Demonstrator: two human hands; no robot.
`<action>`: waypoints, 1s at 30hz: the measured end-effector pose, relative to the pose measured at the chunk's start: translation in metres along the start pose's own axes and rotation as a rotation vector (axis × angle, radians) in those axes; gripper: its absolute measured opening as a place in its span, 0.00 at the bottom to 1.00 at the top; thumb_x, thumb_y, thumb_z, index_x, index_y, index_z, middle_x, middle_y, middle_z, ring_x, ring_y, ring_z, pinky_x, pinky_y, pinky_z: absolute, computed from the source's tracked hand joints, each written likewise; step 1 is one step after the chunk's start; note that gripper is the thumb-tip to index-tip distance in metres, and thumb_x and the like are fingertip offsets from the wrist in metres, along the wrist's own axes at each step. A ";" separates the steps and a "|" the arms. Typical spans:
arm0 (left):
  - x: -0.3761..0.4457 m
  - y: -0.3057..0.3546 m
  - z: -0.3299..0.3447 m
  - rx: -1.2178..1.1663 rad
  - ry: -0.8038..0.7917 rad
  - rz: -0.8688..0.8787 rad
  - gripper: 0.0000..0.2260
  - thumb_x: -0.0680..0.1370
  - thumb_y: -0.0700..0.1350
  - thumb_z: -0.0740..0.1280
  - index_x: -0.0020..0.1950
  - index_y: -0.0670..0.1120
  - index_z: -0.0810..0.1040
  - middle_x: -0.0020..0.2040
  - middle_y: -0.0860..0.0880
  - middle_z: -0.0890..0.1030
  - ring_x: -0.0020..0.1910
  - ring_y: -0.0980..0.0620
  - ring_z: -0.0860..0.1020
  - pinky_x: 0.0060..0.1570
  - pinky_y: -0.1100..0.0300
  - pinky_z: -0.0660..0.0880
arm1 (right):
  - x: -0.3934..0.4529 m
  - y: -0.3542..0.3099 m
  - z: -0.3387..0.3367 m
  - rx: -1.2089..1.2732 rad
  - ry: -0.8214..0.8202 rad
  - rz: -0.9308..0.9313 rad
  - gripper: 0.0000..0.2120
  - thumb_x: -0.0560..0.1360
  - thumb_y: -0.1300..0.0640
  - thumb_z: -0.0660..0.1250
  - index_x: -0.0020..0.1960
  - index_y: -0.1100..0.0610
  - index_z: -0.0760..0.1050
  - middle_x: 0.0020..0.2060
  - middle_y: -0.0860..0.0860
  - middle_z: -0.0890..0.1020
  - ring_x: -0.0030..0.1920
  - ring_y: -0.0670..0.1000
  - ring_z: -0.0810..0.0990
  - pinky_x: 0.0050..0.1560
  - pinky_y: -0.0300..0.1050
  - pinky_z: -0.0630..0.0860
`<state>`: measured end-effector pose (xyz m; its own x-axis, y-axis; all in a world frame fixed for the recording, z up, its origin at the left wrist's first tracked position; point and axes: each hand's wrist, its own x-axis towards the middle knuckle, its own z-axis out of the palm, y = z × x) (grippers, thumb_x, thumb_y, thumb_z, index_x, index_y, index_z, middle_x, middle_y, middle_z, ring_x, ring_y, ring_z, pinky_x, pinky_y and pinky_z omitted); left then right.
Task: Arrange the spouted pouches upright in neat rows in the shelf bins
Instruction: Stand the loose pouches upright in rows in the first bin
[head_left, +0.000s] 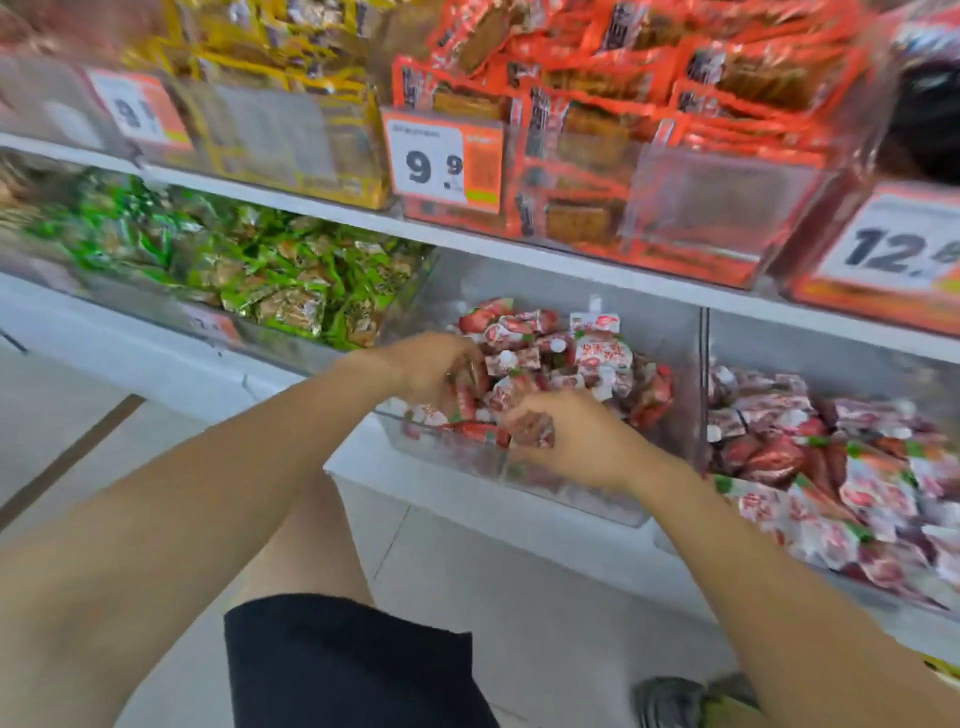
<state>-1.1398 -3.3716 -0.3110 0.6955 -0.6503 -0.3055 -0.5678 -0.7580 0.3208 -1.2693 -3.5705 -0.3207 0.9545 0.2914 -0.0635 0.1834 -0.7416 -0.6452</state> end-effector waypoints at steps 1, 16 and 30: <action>-0.003 0.001 0.000 0.000 0.005 -0.004 0.27 0.66 0.40 0.80 0.63 0.50 0.75 0.54 0.49 0.81 0.47 0.51 0.78 0.45 0.59 0.75 | -0.001 0.000 0.000 0.005 0.002 0.010 0.13 0.71 0.57 0.76 0.55 0.54 0.81 0.46 0.48 0.84 0.45 0.44 0.81 0.48 0.36 0.77; -0.051 -0.011 -0.004 -0.383 0.661 0.012 0.23 0.64 0.50 0.81 0.53 0.53 0.73 0.40 0.54 0.76 0.37 0.55 0.75 0.34 0.63 0.72 | 0.034 -0.002 -0.003 0.107 0.034 -0.001 0.10 0.75 0.53 0.73 0.56 0.52 0.81 0.50 0.45 0.85 0.49 0.40 0.82 0.52 0.34 0.78; -0.074 -0.039 0.013 -1.141 0.982 -0.077 0.11 0.71 0.48 0.71 0.50 0.46 0.74 0.44 0.52 0.85 0.46 0.52 0.84 0.45 0.60 0.80 | 0.119 -0.030 0.020 -0.332 -0.100 -0.141 0.21 0.71 0.44 0.74 0.58 0.54 0.79 0.50 0.50 0.84 0.50 0.48 0.81 0.53 0.47 0.79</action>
<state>-1.1749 -3.2949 -0.3124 0.9788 0.0287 0.2026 -0.2013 -0.0428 0.9786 -1.1660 -3.5013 -0.3237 0.8899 0.4497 -0.0762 0.3930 -0.8408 -0.3724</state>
